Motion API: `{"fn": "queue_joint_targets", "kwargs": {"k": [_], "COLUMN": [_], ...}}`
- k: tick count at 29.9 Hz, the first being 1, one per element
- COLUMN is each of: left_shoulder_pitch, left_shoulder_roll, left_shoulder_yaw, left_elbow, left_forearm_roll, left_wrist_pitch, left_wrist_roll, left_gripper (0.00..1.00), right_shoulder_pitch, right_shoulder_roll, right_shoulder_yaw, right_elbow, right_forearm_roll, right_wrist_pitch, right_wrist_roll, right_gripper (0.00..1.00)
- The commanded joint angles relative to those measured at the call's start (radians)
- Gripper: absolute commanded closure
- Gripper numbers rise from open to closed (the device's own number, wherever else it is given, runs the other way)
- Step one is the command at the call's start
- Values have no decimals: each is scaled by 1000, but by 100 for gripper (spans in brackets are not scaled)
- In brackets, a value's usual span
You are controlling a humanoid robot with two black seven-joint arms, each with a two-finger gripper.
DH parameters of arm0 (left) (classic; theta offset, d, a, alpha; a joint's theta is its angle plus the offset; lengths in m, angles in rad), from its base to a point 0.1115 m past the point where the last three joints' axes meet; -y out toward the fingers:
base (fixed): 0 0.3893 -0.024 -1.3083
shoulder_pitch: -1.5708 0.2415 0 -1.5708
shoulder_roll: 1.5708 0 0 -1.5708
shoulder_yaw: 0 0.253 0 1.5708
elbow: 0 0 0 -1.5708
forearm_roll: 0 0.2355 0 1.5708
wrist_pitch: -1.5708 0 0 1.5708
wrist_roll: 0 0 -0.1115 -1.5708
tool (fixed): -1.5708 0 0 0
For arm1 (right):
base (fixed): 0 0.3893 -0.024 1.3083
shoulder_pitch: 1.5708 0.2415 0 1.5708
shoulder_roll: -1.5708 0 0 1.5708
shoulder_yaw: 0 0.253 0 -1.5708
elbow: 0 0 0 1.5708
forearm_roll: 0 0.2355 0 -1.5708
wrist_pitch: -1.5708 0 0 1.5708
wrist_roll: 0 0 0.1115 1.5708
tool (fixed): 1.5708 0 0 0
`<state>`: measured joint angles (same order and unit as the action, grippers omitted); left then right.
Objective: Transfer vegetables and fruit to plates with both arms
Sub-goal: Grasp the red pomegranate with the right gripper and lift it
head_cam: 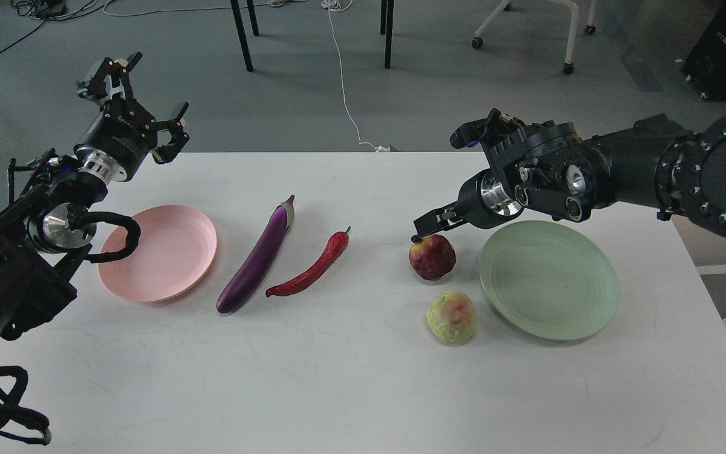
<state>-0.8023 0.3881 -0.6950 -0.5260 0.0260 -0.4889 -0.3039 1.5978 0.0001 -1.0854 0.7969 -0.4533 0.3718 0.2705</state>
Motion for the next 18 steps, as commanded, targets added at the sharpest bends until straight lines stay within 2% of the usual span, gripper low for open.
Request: {"fn": "queue_joint_targets", "kwargs": {"k": [1, 10, 13, 16, 18], "left_shoulder_pitch": [2, 2, 2, 3, 3], "left_shoulder_roll": [-2, -2, 0, 2, 2], "left_shoulder_yaw": [0, 2, 3, 5, 6], "left_elbow": [1, 0, 1, 1, 1], "left_forearm_roll": [0, 2, 2, 2, 3], "left_wrist_pitch": [0, 0, 0, 0, 0], "left_wrist_roll": [0, -1, 0, 0, -1], "left_gripper": [2, 2, 2, 2, 2], "right_shoulder_pitch": [-7, -41, -61, -75, -81], "right_shoulder_roll": [0, 0, 0, 0, 0], "right_shoulder_yaw": [7, 41, 39, 35, 35], "right_elbow": [1, 2, 2, 1, 1], "right_forearm_roll": [5, 8, 1, -13, -19], "right_wrist_pitch": [-1, 4, 4, 4, 4], "right_wrist_roll": [18, 32, 35, 35, 39], "right_gripper": [7, 7, 10, 24, 40]}}
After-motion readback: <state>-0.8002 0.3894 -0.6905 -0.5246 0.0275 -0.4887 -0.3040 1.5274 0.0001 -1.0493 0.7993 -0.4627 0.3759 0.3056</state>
